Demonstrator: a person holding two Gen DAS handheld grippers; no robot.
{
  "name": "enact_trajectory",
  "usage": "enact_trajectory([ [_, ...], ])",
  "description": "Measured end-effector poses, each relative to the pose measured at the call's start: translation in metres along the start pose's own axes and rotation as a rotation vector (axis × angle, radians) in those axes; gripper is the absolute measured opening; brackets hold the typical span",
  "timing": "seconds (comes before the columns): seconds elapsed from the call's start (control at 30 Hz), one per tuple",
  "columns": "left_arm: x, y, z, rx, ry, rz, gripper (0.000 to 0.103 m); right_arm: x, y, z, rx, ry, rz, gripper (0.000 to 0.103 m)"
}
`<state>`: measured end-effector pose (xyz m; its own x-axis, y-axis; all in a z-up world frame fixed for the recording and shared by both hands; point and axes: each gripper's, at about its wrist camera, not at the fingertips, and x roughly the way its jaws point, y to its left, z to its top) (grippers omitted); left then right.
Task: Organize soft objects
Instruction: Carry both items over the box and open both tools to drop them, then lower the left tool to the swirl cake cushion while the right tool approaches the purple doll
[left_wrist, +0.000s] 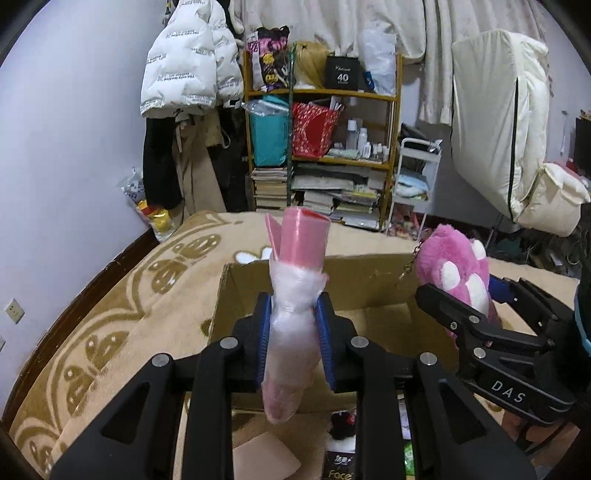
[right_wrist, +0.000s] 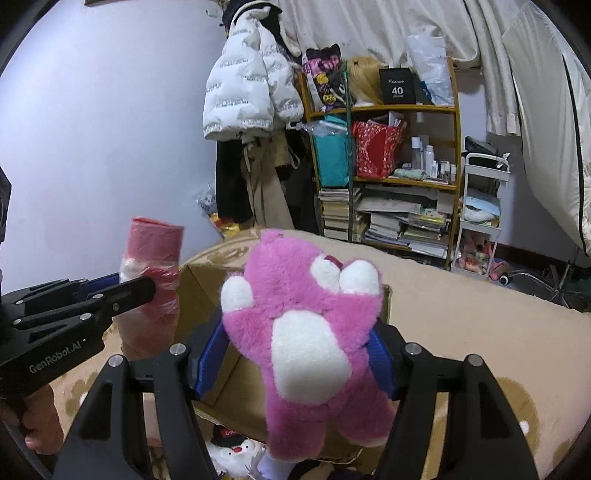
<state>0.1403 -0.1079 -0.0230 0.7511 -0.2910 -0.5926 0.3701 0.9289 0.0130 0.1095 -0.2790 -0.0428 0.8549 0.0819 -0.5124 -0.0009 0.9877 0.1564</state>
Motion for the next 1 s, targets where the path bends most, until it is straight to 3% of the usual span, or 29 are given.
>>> enact_trajectory([
  [0.23, 0.01, 0.013, -0.007, -0.038, 0.064, 0.031, 0.04, 0.006, 0.001, -0.006, -0.01, 0.039, 0.009, 0.075],
  [0.37, 0.005, 0.015, -0.009, -0.028, 0.069, 0.056, 0.048, 0.004, 0.001, -0.006, -0.007, 0.026, 0.006, 0.09],
  [0.43, 0.002, 0.018, -0.008, -0.028, 0.074, 0.067, 0.052, 0.002, 0.001, -0.006, -0.004, 0.022, 0.01, 0.092],
  [0.6, -0.009, 0.027, -0.01, -0.052, 0.105, 0.084, 0.075, -0.008, 0.0, -0.004, 0.019, 0.008, 0.002, 0.103],
  [1.0, -0.057, 0.039, -0.026, -0.077, 0.11, 0.144, 0.1, -0.047, 0.004, -0.002, 0.064, 0.002, -0.02, 0.103],
])
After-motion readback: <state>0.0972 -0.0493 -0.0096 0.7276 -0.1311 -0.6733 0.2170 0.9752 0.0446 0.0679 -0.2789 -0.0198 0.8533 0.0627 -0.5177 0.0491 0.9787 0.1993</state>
